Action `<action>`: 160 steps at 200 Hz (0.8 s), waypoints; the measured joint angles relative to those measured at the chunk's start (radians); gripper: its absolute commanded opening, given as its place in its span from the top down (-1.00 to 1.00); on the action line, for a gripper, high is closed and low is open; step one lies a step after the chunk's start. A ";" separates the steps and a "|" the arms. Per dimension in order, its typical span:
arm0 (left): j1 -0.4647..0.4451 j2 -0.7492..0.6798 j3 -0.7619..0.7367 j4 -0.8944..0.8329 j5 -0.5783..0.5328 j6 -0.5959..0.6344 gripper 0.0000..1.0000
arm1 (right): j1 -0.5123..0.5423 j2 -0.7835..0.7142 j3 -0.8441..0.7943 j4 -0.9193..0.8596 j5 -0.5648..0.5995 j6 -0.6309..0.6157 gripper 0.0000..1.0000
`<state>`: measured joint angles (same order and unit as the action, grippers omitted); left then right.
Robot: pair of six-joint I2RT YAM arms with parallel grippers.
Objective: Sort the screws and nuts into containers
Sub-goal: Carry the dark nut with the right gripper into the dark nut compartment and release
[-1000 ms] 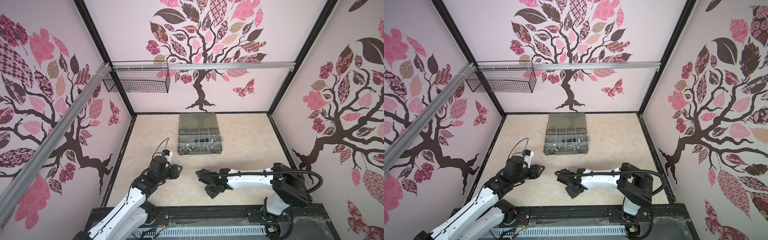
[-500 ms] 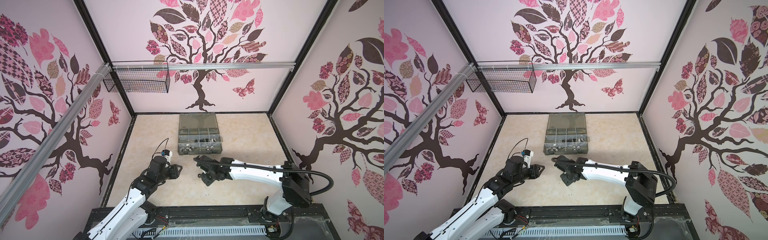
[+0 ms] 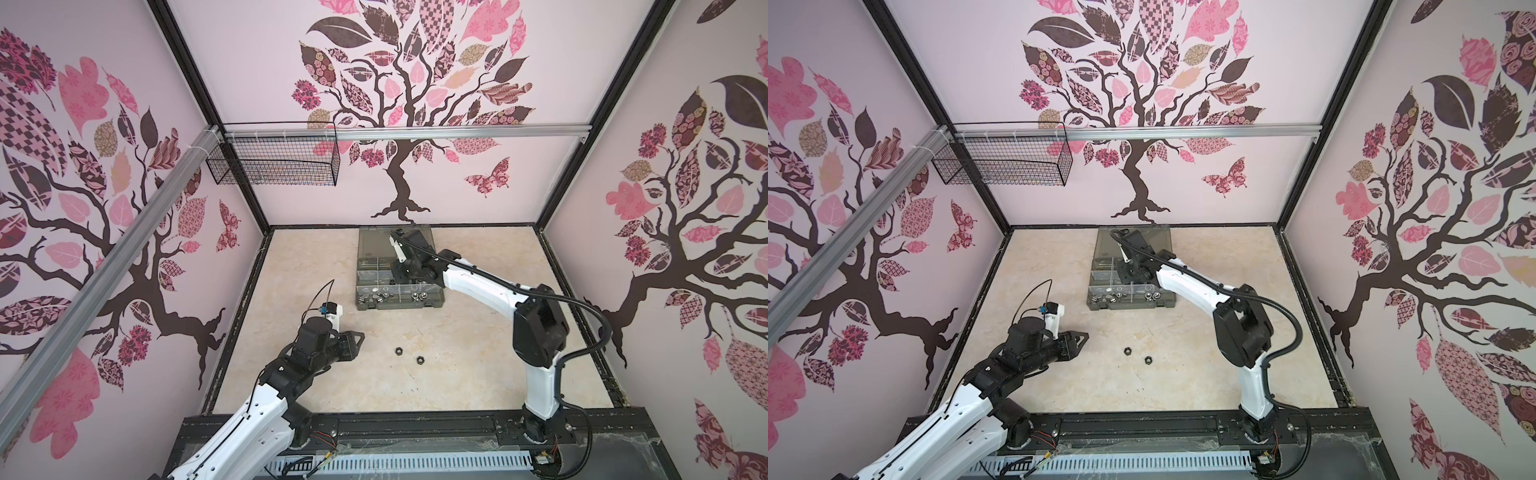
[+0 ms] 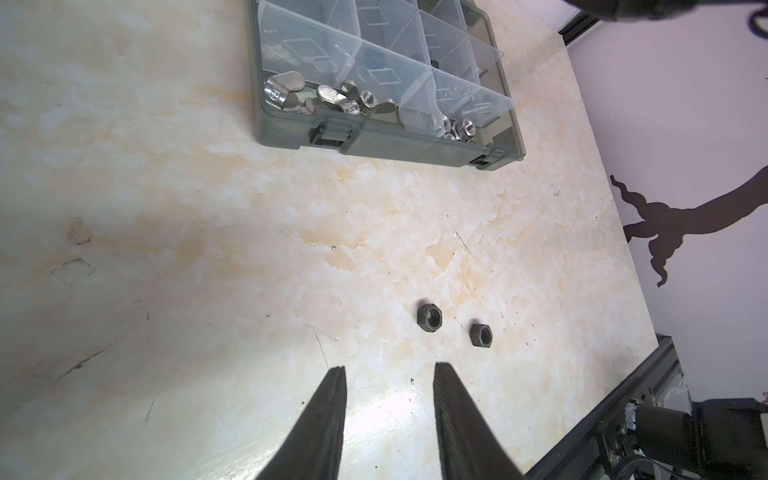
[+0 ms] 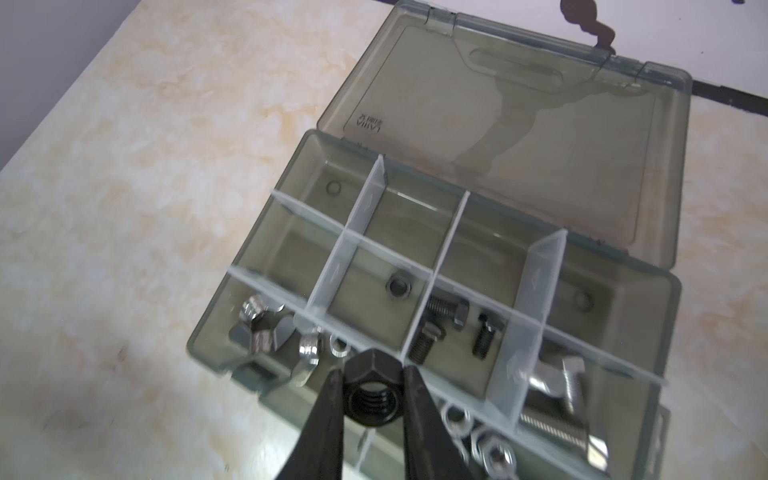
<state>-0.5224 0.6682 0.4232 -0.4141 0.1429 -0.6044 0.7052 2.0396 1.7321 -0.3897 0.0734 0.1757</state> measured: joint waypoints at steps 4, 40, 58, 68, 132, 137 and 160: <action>-0.002 0.000 -0.001 0.000 -0.002 -0.002 0.23 | -0.002 0.026 0.026 -0.003 0.000 -0.001 0.60; -0.013 0.001 -0.002 0.008 -0.003 -0.005 0.23 | -0.007 0.187 0.172 -0.039 -0.011 0.001 0.58; -0.016 0.004 -0.002 0.012 -0.003 -0.006 0.23 | -0.007 0.224 0.203 -0.056 -0.011 0.002 0.55; -0.016 0.006 -0.002 0.015 -0.003 -0.006 0.23 | -0.006 0.233 0.209 -0.068 -0.009 0.000 0.53; -0.022 0.049 -0.007 0.029 -0.003 -0.005 0.23 | -0.006 0.239 0.206 -0.108 0.014 -0.026 0.29; -0.022 0.053 -0.007 0.030 -0.003 -0.004 0.23 | -0.006 0.239 0.206 -0.109 0.015 -0.028 0.26; -0.023 0.068 -0.007 0.037 -0.003 -0.004 0.23 | -0.007 0.239 0.206 -0.112 0.021 -0.034 0.19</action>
<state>-0.5457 0.7361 0.4164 -0.3771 0.1394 -0.6086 0.6983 2.2787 1.9381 -0.5018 0.0944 0.1417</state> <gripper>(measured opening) 0.383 0.393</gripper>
